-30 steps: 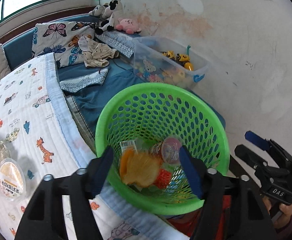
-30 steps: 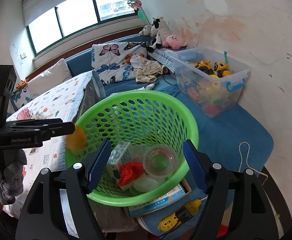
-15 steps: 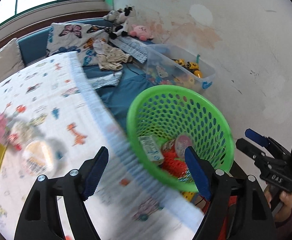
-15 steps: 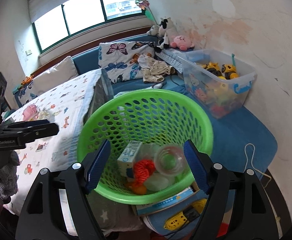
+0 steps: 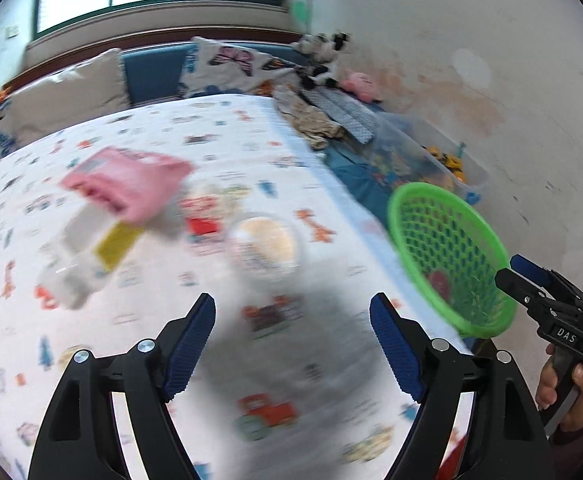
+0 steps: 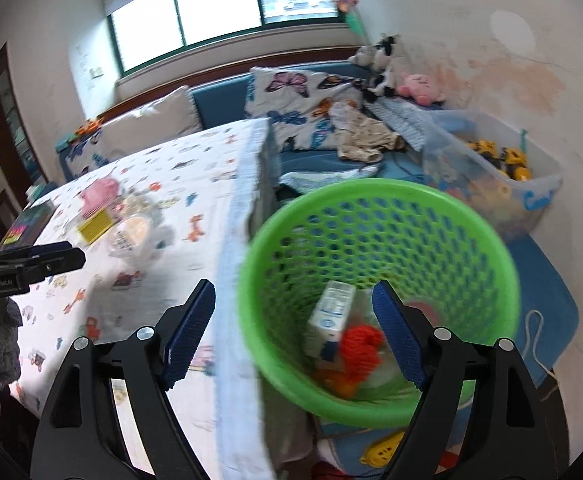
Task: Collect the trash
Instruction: 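Grasp the round food tub with the right gripper while the left grasps the pink packet, then carry the tub and pink packet over the basket and release both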
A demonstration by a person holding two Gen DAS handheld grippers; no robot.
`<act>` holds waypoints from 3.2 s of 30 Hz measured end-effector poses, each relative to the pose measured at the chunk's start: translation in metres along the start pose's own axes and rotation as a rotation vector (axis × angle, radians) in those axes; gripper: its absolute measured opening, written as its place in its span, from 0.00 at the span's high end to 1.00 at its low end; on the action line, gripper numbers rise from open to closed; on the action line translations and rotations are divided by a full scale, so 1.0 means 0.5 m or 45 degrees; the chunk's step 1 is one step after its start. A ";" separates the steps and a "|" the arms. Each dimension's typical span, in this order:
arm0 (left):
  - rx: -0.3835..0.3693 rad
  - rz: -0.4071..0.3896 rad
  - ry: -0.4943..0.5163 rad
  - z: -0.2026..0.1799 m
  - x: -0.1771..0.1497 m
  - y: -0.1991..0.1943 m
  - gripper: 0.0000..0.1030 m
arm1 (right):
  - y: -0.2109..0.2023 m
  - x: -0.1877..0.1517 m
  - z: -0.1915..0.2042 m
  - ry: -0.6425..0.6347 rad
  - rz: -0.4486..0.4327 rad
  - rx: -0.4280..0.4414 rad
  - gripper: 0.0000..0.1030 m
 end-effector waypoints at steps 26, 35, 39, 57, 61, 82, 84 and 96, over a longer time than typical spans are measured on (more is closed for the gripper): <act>0.215 0.028 -0.250 0.318 -0.079 -0.020 0.25 | 0.314 0.054 0.276 -0.311 0.234 0.237 0.10; 0.236 0.028 -0.247 0.348 -0.049 0.003 0.25 | 0.380 0.059 0.275 -0.283 0.285 0.213 0.10; 0.197 0.013 -0.249 0.344 -0.010 0.016 0.25 | 0.392 0.061 0.268 -0.257 0.290 0.214 0.14; -0.049 0.101 -0.657 0.406 0.156 0.164 0.25 | 0.339 0.065 0.270 -0.242 0.242 0.265 0.31; -0.108 0.141 -0.756 0.420 0.162 0.209 0.25 | 0.327 0.059 0.274 -0.251 0.236 0.273 0.31; -0.394 0.127 -0.830 0.386 0.163 0.226 0.76 | 0.297 0.050 0.273 -0.229 0.202 0.270 0.31; -0.391 0.101 -0.807 0.378 0.165 0.203 0.78 | 0.287 0.049 0.272 -0.222 0.191 0.269 0.31; -0.328 -0.083 -0.639 0.328 0.180 0.040 0.83 | 0.182 0.056 0.232 -0.156 0.093 0.241 0.31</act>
Point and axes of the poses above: each gripper's, at about its wrist camera, not at the fingertips, and y roughly the way its jaws point, z to its left, x to its top, the point moved 6 cm from there along y, roughly the way its jaws point, and after that the axes turned 15 degrees about x, right-handed, at the moved point
